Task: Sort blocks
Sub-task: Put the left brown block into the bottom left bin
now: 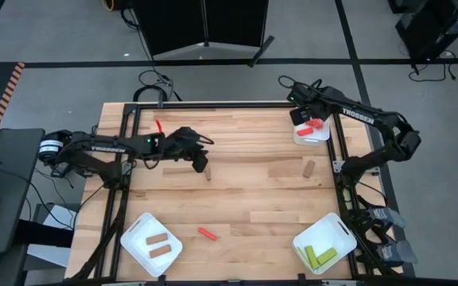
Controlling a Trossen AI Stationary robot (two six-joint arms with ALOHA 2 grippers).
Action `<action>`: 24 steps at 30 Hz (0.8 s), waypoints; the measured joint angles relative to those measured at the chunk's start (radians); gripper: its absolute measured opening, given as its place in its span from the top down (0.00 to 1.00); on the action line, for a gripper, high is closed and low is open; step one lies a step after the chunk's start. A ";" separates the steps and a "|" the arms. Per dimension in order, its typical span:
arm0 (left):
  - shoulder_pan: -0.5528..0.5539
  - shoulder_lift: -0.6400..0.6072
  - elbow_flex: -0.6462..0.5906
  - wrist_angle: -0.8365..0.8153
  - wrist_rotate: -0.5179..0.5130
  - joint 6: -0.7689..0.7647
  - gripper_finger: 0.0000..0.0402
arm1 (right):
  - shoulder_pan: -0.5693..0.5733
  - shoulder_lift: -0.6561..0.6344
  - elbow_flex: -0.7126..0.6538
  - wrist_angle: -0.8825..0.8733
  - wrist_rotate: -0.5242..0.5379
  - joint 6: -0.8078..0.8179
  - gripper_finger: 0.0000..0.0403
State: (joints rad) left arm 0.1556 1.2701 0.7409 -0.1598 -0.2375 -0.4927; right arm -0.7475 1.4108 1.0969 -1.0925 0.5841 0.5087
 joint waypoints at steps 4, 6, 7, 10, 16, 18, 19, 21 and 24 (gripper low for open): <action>-0.001 0.026 0.035 -0.117 -0.005 -0.067 0.63 | 0.040 -0.064 0.000 0.063 0.000 -0.031 0.31; -0.001 0.048 0.058 -0.158 -0.005 -0.104 0.63 | 0.079 -0.110 0.000 0.100 0.000 -0.049 0.31; -0.001 0.060 0.068 -0.175 -0.005 -0.125 0.63 | 0.107 -0.134 0.000 0.119 -0.001 -0.055 0.31; -0.003 0.108 0.101 -0.220 -0.007 -0.195 0.63 | 0.186 -0.205 0.000 0.159 -0.001 -0.052 0.34; -0.024 0.233 0.140 -0.254 -0.037 -0.323 0.63 | 0.364 -0.287 0.000 0.190 0.028 0.005 0.39; -0.037 0.271 0.153 -0.255 -0.037 -0.357 0.63 | 0.420 -0.293 0.000 0.189 0.067 0.018 0.41; -0.045 0.289 0.160 -0.255 -0.036 -0.373 0.63 | 0.445 -0.293 0.000 0.189 0.087 0.023 0.42; -0.062 0.318 0.180 -0.254 -0.034 -0.395 0.63 | 0.486 -0.291 0.000 0.190 0.120 0.035 0.43; -0.083 0.352 0.212 -0.254 -0.032 -0.409 0.63 | 0.531 -0.282 0.000 0.195 0.148 0.038 0.44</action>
State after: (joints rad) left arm 0.0725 1.6220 0.9532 -0.4142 -0.2691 -0.9013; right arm -0.2169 1.1284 1.0969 -0.8974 0.7320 0.5468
